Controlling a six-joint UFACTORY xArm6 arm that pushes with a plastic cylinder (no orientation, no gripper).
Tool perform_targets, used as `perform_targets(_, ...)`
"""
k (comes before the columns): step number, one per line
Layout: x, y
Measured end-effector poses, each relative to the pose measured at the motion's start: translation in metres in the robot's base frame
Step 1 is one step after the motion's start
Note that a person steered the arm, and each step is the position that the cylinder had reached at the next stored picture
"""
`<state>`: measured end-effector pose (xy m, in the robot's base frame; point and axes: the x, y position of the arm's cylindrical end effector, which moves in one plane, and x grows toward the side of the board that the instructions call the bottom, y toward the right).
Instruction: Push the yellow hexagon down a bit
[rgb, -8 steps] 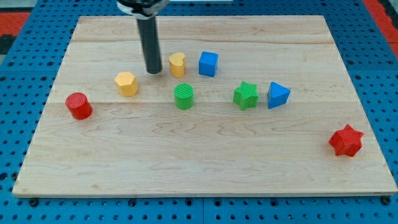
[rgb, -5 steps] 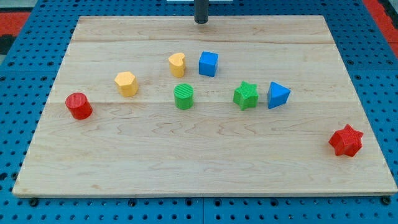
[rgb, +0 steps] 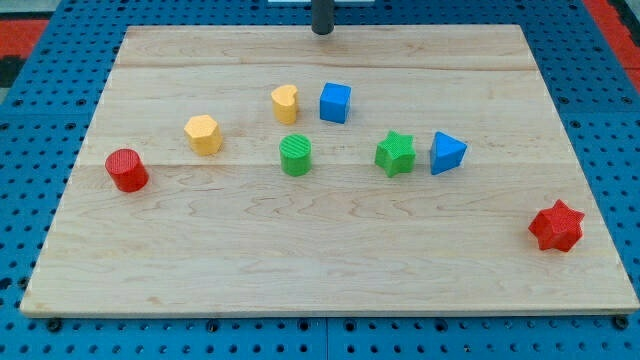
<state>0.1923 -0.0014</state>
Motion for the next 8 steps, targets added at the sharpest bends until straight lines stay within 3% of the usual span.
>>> perform_targets(1, 0.029, -0.044)
perform_targets(2, 0.113, -0.071)
perform_targets(4, 0.165, -0.186)
perform_targets(7, 0.223, -0.125)
perform_targets(8, 0.22, -0.208)
